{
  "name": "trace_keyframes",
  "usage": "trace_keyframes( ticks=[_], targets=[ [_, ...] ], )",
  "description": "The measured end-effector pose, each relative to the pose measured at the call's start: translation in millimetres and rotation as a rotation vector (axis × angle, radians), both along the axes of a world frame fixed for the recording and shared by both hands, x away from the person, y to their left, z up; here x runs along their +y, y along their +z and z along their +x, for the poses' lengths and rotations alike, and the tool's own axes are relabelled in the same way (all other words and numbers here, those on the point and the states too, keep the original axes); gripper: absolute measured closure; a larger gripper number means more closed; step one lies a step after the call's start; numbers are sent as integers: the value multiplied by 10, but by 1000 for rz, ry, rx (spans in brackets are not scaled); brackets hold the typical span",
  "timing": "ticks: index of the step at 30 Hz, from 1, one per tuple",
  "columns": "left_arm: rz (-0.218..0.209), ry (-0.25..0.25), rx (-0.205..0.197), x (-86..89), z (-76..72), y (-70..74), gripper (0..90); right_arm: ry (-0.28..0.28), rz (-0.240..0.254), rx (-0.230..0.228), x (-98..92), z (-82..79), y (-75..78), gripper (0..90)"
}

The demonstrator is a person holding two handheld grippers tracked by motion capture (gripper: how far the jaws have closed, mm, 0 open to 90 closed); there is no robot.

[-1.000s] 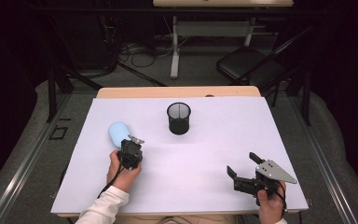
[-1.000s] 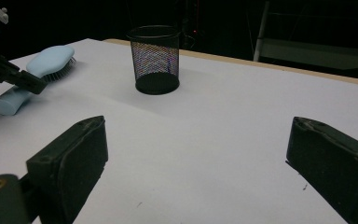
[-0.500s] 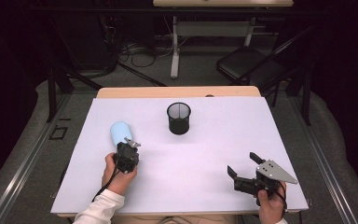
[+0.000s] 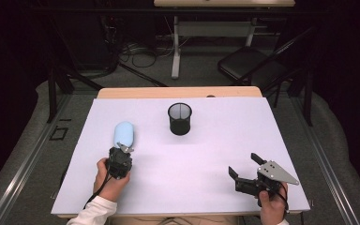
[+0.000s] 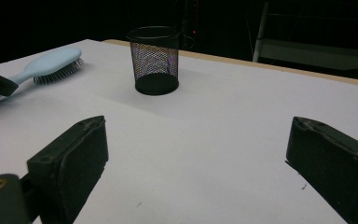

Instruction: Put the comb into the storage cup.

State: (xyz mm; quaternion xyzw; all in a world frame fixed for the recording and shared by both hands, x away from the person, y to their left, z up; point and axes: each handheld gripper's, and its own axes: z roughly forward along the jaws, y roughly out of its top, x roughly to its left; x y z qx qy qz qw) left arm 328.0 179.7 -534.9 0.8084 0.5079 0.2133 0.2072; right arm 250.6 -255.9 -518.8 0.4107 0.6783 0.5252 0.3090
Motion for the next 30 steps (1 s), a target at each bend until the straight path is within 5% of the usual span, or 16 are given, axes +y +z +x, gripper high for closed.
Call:
trace_keyframes(
  ticks=[30],
  targets=[
    [-6, 85, -3, 464, -43, -10, 900, 5, -2, 3, 11, -5, 2, 53]
  ],
)
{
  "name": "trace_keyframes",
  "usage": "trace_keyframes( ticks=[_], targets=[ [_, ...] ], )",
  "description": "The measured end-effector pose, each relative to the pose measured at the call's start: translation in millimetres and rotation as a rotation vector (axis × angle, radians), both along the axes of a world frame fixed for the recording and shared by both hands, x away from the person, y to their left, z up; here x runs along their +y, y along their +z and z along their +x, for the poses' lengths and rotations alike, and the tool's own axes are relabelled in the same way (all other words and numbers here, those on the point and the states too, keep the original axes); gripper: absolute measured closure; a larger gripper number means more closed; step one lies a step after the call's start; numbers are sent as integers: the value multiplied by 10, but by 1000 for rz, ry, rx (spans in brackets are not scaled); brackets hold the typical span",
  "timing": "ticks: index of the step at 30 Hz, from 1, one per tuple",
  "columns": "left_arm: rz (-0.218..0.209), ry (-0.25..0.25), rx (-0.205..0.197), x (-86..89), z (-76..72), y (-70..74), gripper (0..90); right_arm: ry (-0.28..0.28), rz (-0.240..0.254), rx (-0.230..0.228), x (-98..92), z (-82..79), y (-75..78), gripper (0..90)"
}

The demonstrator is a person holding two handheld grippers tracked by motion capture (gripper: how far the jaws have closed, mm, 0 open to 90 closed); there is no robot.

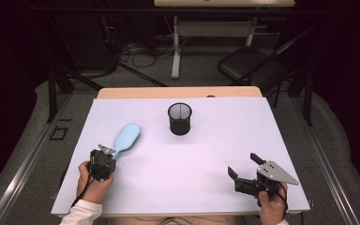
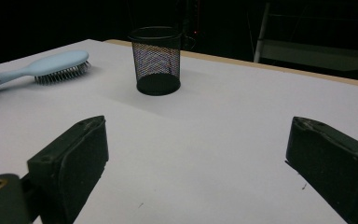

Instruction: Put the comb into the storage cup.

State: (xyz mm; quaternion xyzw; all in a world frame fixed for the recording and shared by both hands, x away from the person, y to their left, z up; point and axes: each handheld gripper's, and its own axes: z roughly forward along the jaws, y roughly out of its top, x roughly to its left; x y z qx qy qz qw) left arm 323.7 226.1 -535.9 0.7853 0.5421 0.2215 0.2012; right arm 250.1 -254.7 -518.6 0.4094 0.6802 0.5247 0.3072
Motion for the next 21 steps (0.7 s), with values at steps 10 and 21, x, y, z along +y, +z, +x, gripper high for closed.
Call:
trace_keyframes(
  ticks=[10, 21],
  targets=[
    [-2, 18, -7, 55, 15, -1, 900, 1, 1, -1, 0, 3, -1, 54],
    [3, 28, -6, 83, 36, -21, 900, 2, 2, -2, -1, 4, -1, 54]
  ],
)
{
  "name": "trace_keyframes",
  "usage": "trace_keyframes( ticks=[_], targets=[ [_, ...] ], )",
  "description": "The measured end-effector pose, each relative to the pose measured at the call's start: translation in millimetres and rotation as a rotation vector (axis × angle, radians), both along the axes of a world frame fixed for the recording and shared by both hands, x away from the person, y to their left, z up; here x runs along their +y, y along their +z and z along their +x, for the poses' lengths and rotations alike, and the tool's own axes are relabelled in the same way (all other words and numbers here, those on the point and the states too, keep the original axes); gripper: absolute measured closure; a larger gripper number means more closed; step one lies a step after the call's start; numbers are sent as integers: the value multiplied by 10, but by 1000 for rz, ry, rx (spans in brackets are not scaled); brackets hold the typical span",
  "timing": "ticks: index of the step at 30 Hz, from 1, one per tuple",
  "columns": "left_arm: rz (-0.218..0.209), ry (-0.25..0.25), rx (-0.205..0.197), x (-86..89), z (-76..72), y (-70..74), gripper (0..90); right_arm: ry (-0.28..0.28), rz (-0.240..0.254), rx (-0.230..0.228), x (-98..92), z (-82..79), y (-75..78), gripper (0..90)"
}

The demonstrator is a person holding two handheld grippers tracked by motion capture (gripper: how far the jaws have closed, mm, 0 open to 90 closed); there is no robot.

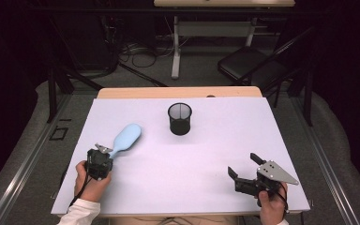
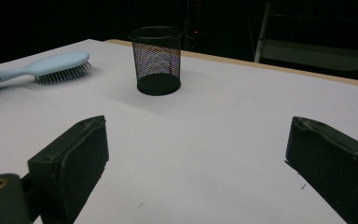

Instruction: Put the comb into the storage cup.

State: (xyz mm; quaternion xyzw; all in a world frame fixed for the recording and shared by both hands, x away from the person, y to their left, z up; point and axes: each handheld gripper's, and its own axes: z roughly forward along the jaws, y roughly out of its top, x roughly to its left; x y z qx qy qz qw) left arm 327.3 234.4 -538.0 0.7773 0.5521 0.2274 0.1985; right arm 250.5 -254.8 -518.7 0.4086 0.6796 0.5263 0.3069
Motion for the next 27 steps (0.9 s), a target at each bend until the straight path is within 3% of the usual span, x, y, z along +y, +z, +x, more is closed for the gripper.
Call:
trace_keyframes(
  ticks=[27],
  targets=[
    [-3, -2, 6, -2, 1, -6, 895, 1, -6, -1, 0, 3, -3, 56]
  ],
)
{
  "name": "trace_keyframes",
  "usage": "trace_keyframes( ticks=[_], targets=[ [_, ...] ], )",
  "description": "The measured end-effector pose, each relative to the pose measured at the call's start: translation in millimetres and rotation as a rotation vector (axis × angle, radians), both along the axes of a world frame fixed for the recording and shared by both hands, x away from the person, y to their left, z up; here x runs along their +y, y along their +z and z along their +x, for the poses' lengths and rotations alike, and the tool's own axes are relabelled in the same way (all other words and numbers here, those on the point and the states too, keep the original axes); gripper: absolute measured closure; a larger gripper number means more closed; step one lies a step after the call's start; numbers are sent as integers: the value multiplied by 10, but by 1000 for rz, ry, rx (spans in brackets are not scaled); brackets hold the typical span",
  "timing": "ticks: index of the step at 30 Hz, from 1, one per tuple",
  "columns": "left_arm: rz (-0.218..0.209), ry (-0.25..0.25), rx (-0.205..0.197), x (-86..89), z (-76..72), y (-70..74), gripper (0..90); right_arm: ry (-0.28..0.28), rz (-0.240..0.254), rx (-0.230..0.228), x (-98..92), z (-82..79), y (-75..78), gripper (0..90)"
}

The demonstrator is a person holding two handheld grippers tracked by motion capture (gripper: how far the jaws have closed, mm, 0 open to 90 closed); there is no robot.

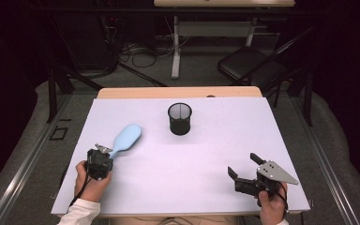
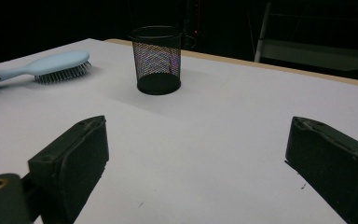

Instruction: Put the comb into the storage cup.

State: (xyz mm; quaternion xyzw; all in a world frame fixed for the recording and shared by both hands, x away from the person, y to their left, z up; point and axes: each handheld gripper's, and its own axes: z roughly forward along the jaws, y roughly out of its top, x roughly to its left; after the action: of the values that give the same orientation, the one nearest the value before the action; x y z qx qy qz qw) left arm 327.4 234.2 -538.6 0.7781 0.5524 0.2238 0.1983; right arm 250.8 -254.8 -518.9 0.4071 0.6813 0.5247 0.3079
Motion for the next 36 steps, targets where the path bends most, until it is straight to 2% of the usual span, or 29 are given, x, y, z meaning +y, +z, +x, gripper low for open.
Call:
trace_keyframes(
  ticks=[8, 14, 22, 26, 32, 34, 36],
  targets=[
    [-5, -6, -2, -7, -7, 8, 869, 1, 0, 1, -2, 1, 0, 56],
    [-12, -34, -14, -44, -39, 44, 820, 0, 0, 3, -1, 2, -1, 58],
    [-23, -45, -23, -60, -59, 75, 713, 0, -1, 3, 0, 0, -1, 59],
    [-45, -44, -35, -50, -71, 112, 655, -1, 0, 4, 0, 1, -1, 59],
    [-60, -47, -37, -11, -77, 146, 571, -2, -2, 4, 0, 0, -1, 63],
    [-51, -47, -51, 25, -73, 155, 522, -1, -2, 7, 1, 2, -2, 65],
    [-65, -38, -57, 56, -73, 168, 487, -2, -3, 6, 2, 2, -2, 67]
  ],
)
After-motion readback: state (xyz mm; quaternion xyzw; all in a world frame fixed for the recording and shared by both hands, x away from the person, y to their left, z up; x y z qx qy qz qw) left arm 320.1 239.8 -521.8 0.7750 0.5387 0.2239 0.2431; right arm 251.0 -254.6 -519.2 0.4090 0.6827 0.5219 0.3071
